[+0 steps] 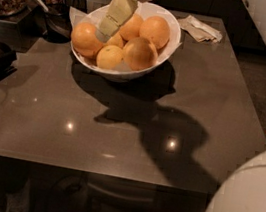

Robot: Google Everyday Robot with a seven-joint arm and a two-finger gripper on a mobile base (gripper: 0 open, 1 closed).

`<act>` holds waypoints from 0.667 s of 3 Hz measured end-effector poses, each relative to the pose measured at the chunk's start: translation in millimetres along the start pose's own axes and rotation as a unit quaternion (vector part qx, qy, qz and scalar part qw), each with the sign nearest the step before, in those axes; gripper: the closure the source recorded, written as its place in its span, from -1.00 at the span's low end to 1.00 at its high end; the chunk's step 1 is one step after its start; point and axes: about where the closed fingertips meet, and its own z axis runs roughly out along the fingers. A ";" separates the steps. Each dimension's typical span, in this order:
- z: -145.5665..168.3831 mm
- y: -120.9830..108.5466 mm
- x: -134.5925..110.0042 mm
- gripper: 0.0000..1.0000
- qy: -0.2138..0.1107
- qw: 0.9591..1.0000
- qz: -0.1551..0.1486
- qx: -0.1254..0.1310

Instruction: Pick orange from white bowl

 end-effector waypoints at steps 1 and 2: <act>-4.7 12.7 17.6 -1.00 0.022 0.999 0.036 0.008; -4.7 19.3 27.9 -0.82 0.034 0.997 0.066 0.014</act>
Offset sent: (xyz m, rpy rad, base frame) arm -0.0339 -0.0313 -0.0203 -0.0447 0.0834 -0.2151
